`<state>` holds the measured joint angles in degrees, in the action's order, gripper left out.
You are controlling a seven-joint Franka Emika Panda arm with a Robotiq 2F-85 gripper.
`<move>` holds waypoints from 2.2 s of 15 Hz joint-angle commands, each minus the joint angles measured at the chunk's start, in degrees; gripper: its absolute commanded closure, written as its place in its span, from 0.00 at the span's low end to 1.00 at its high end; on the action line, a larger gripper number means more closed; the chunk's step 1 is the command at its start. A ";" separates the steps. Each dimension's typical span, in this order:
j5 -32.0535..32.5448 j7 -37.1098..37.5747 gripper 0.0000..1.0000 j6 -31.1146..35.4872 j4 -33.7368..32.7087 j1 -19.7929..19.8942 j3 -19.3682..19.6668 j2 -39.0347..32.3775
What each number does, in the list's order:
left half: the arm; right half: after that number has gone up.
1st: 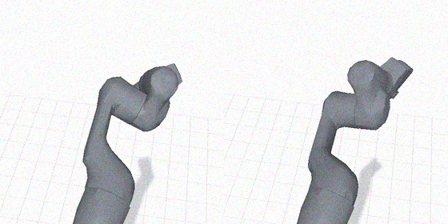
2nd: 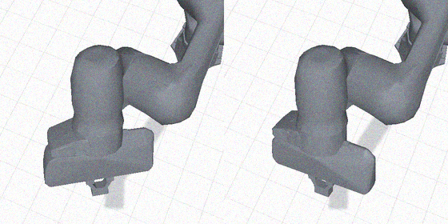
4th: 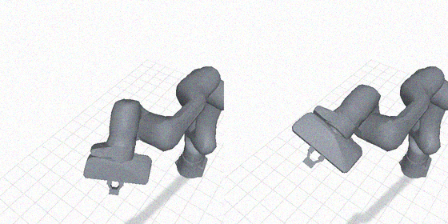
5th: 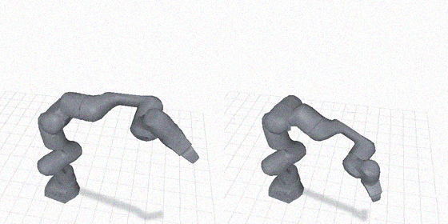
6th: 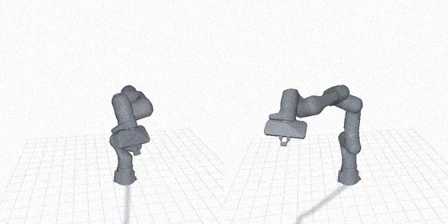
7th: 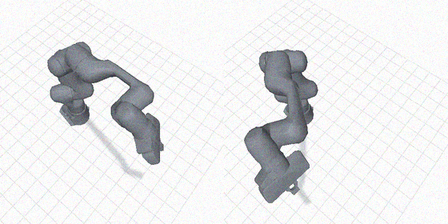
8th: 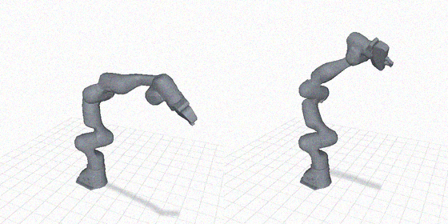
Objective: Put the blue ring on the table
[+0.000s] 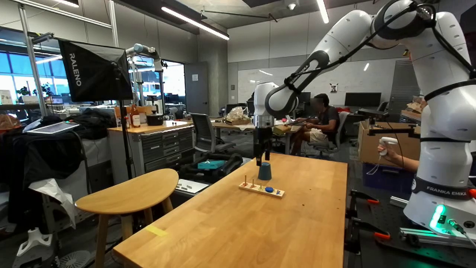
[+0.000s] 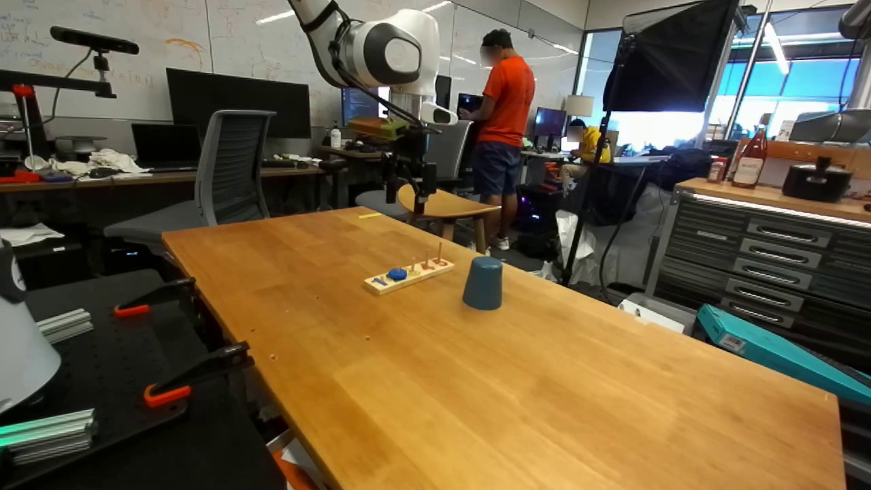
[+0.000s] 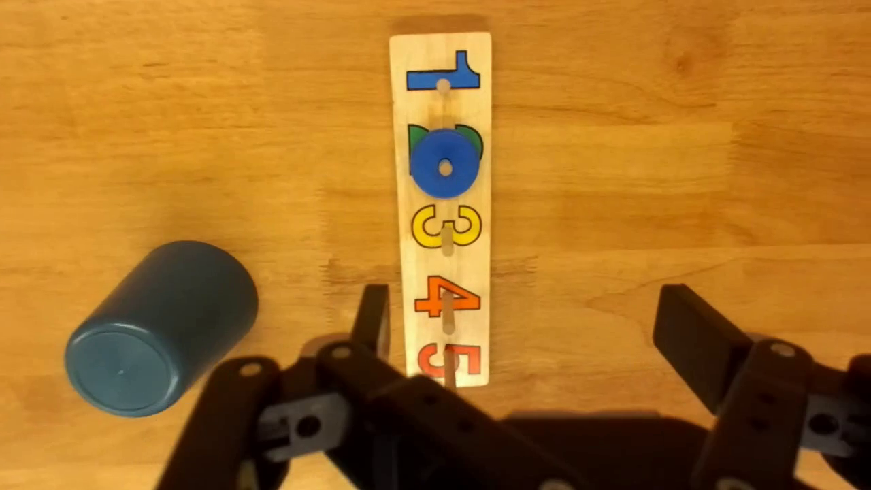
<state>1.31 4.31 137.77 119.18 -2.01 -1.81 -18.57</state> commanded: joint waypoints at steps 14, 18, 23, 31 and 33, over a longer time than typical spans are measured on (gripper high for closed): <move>4.38 8.13 0.00 3.11 1.67 -4.00 3.25 -7.38; 5.28 9.74 0.00 5.78 1.39 -3.79 4.67 -9.54; 5.59 11.32 0.00 9.13 0.54 -3.84 6.59 -12.13; 5.35 12.93 0.00 10.53 0.03 -5.21 6.92 -12.52; 5.34 13.39 0.00 10.68 0.05 -5.74 6.93 -12.45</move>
<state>5.59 15.54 147.70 120.28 -5.70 3.77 -30.47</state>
